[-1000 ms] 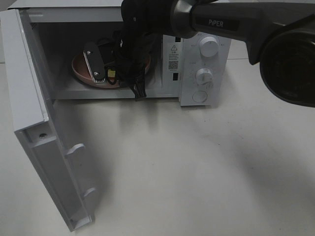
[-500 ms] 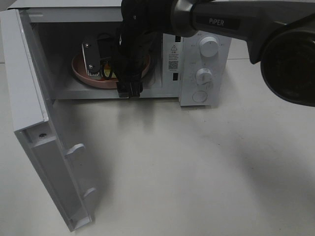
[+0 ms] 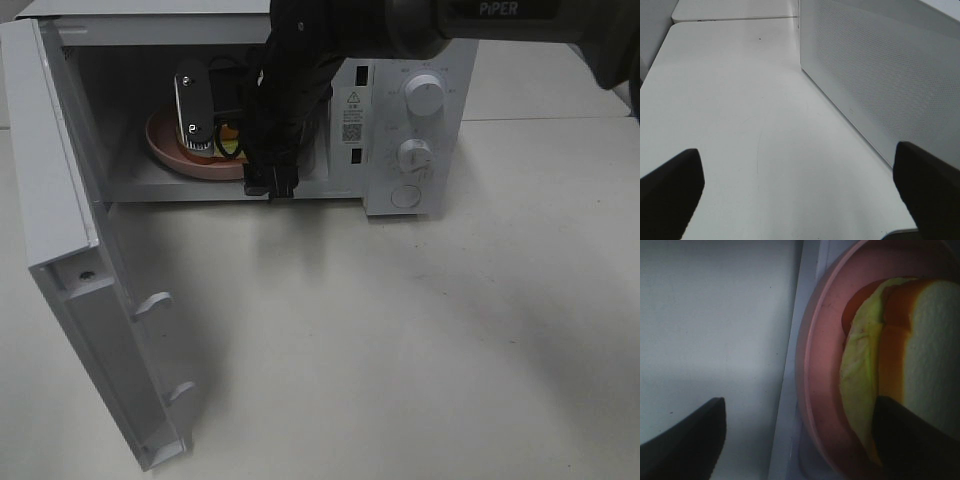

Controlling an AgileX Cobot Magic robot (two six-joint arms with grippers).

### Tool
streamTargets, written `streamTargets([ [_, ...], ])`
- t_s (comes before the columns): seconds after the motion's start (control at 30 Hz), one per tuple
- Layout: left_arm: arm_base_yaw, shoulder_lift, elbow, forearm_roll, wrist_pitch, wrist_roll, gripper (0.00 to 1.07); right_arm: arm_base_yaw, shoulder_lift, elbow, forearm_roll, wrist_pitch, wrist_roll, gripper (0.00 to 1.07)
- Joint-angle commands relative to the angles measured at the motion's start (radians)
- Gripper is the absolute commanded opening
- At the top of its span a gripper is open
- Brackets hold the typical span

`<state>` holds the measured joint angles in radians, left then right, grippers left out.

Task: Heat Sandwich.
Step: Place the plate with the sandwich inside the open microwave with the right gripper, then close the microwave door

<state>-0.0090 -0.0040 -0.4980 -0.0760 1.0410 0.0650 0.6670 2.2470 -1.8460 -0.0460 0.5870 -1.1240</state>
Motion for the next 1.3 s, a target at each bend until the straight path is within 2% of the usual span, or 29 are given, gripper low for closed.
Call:
streamTargets([
  [0.03, 0.002, -0.026, 0.003, -0.003, -0.004, 0.0, 0.98, -0.002, -0.054, 0.075, 0.005, -0.038, 0.006, 0.76],
  [0.43, 0.002, -0.026, 0.003, -0.003, -0.004, 0.0, 0.98, -0.002, -0.189, 0.278, 0.004, -0.119, 0.031, 0.78],
  [0.67, 0.002, -0.026, 0.003, -0.003, -0.004, 0.0, 0.98, -0.002, -0.273, 0.409, -0.004, -0.139, 0.112, 0.83],
  [1.1, 0.002, -0.026, 0.003, -0.003, -0.004, 0.0, 0.98, -0.002, -0.426, 0.587, -0.004, -0.159, 0.216, 0.8],
  [1.3, 0.002, -0.026, 0.003, -0.003, -0.004, 0.0, 0.98, -0.002, -0.526, 0.7, -0.002, -0.155, 0.301, 0.79],
])
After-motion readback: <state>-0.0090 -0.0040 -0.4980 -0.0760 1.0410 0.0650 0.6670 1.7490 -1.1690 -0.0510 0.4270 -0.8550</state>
